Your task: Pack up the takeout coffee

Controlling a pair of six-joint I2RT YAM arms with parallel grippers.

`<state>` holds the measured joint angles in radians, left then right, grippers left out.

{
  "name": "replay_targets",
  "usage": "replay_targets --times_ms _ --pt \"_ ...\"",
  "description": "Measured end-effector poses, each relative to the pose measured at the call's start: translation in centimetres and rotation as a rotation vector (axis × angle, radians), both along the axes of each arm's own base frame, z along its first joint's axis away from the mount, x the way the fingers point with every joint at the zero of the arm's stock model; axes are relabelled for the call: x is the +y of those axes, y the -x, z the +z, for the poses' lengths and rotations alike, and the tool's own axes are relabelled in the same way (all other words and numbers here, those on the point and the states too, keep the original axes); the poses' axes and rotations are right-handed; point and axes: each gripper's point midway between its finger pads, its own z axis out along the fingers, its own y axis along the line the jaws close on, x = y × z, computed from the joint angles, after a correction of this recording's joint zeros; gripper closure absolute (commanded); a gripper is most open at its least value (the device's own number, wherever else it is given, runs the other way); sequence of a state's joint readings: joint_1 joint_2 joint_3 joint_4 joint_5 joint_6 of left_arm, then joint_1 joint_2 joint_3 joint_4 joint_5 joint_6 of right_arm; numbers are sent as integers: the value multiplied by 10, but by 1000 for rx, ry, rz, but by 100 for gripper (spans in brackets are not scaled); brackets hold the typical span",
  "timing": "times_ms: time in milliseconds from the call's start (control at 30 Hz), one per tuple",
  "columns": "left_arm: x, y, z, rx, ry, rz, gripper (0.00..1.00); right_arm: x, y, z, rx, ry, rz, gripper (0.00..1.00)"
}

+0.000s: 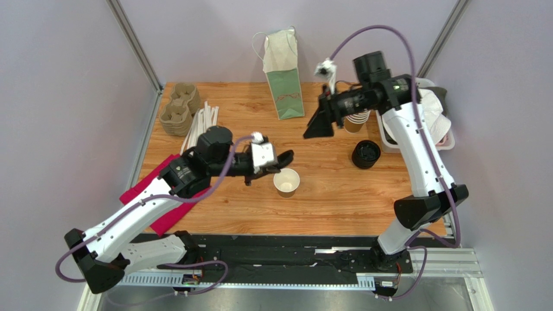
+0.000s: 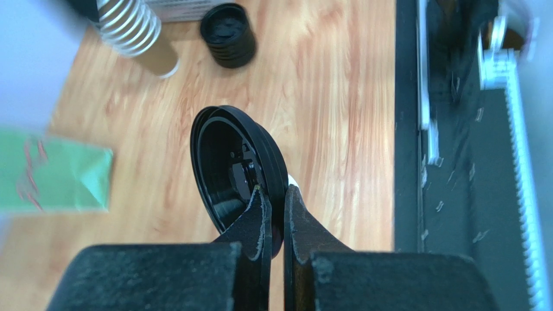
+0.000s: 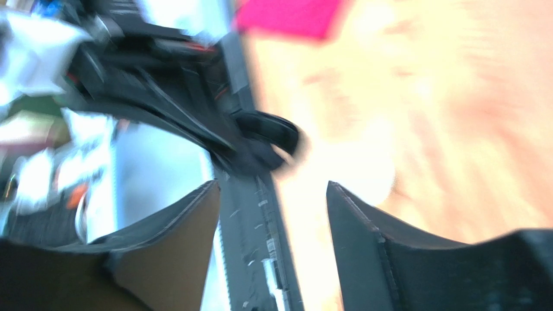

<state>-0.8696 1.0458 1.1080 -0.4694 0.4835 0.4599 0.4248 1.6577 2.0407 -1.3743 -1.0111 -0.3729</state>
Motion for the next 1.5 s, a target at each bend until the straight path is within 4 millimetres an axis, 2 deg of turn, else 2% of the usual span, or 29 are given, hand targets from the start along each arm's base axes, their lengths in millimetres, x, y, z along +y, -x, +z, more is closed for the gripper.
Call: replay_targets --times_ms 100,167,333,400,500,700,900,1133,1267,1500 --pt "14 -19 22 196 146 149 100 -42 -48 11 -1 -4 -251 35" --pt "20 -25 42 278 259 213 100 -58 -66 2 25 8 -382 43" --pt "20 -17 87 446 487 235 100 -57 -71 -19 120 -7 -537 49" --pt "21 -17 100 500 547 238 100 -52 -72 -17 141 -38 -561 49" --pt "25 -28 111 601 627 278 100 -42 -74 -6 136 -87 -565 49" --pt "29 -51 116 710 715 343 100 -14 -63 6 184 -164 -513 49" --pt "30 -54 125 695 760 343 100 4 -62 5 333 -211 -516 51" --pt "31 -61 124 685 781 368 100 26 -57 7 420 -235 -465 60" --pt "34 -65 124 688 792 389 100 34 -49 12 438 -250 -425 60" --pt "38 -75 122 707 817 435 100 38 -47 19 448 -271 -409 61"
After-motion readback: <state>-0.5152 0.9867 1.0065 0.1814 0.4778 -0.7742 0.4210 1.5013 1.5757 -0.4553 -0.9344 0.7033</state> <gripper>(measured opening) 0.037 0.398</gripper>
